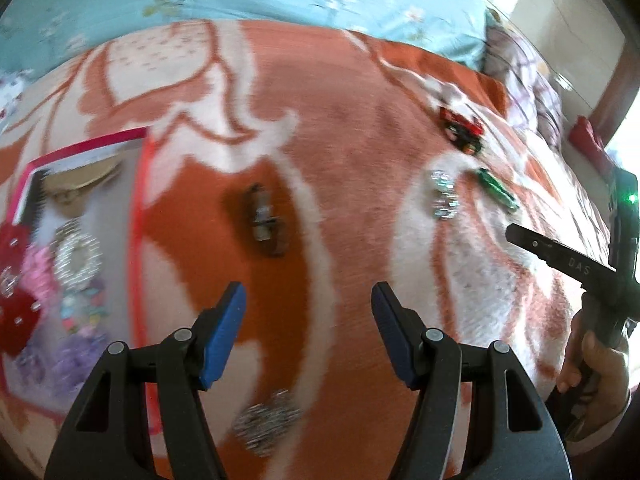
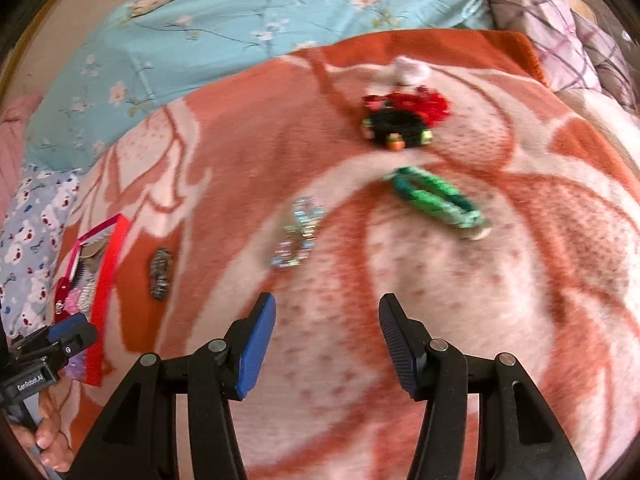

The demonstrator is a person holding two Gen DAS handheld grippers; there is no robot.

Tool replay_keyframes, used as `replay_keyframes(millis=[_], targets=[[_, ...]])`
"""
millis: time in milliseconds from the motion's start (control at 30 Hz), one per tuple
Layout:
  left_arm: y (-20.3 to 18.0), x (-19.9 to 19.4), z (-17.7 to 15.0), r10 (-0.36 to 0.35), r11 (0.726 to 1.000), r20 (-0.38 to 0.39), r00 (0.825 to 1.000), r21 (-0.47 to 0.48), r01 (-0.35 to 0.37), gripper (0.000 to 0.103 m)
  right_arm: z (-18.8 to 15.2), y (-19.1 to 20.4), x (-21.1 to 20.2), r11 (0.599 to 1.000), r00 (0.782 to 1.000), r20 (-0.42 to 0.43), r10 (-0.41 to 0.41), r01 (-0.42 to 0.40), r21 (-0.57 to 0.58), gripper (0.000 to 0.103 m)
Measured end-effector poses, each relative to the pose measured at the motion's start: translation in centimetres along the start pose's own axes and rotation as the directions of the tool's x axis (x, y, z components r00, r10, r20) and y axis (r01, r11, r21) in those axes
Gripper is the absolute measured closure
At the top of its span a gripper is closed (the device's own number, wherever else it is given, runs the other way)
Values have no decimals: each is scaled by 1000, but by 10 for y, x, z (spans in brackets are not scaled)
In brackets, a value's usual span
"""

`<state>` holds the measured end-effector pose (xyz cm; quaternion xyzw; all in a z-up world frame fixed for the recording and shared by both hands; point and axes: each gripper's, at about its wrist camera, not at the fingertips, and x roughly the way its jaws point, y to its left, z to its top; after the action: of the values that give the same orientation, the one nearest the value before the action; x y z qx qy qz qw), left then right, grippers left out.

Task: Organize jewelry
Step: 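Grasp crystal bead bracelet with left tool while right tool grasps green braided hair tie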

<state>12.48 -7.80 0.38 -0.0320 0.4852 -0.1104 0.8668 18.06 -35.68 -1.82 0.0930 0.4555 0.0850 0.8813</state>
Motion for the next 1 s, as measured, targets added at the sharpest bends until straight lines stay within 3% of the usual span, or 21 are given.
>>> replay_keyframes(millis=[300, 600, 900, 967, 1000], targets=[[-67, 46, 35, -43, 997, -41, 998, 64, 46, 39, 28, -34, -1, 992, 996, -61, -60, 53, -110, 41], [-111, 97, 62, -82, 993, -93, 992, 83, 89, 39, 56, -60, 39, 979, 988, -106, -109, 88, -184, 38], [-126, 129, 71, -108, 989, -118, 987, 86, 119, 39, 63, -75, 58, 989, 987, -147, -58, 38, -140, 39], [-127, 130, 70, -100, 989, -111, 989, 96, 111, 42, 64, -78, 60, 992, 988, -150, -47, 28, -124, 40], [-127, 131, 70, -90, 990, -107, 990, 103, 101, 50, 63, -78, 61, 991, 987, -150, -56, 37, -125, 46]])
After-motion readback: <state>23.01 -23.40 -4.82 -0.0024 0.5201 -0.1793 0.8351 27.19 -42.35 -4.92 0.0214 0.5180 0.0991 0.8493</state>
